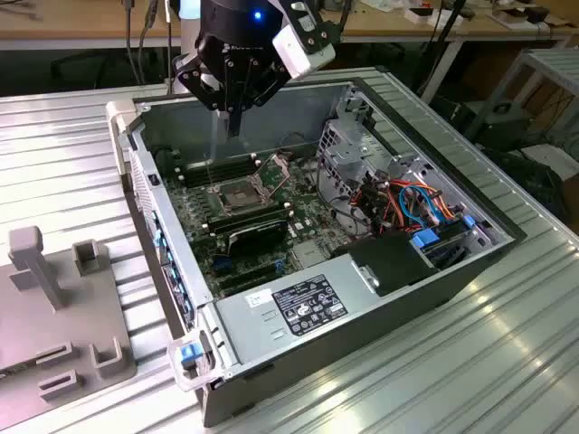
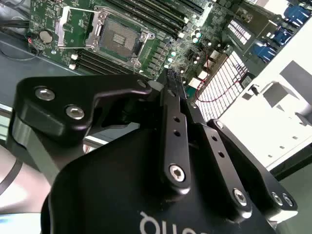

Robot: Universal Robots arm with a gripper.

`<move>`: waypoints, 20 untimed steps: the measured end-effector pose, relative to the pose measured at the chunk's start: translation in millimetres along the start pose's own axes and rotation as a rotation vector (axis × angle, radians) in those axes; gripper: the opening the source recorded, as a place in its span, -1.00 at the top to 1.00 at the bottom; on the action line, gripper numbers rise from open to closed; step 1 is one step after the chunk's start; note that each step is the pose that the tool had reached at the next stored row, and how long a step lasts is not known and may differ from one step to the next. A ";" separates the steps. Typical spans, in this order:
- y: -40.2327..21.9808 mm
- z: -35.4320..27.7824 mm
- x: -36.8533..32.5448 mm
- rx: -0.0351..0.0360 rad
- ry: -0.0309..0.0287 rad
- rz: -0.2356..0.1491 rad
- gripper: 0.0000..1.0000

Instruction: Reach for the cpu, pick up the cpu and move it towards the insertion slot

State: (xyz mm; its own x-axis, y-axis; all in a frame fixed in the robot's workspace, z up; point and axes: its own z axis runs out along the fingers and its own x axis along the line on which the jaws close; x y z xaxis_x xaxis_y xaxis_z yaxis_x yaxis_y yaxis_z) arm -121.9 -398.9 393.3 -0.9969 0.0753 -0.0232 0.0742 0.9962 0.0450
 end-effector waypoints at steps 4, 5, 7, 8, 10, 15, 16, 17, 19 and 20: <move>0.0 0.0 0.1 0.0000 -0.0001 0.000 0.79; 0.0 0.0 0.2 -0.0001 -0.0001 0.000 0.79; 0.0 0.0 0.8 0.0000 -0.0001 0.000 0.79; -0.1 0.0 1.0 -0.0001 -0.0001 0.000 0.79; -0.1 0.0 1.5 0.0000 -0.0001 0.000 0.79; -0.2 -0.1 2.9 0.0000 0.0000 0.000 0.79; -0.2 0.0 3.3 -0.0001 -0.0001 0.000 0.79; -0.3 -0.1 3.8 -0.0001 -0.0001 0.000 0.79; -0.4 -0.1 4.7 0.0000 0.0000 0.000 0.79; -0.4 -0.1 5.2 -0.0001 0.0000 0.000 0.79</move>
State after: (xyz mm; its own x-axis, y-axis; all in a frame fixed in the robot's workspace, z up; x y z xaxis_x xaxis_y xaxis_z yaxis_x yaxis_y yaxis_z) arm -127.1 -398.8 393.2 -0.9969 0.0754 -0.0232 0.0743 0.9962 0.0451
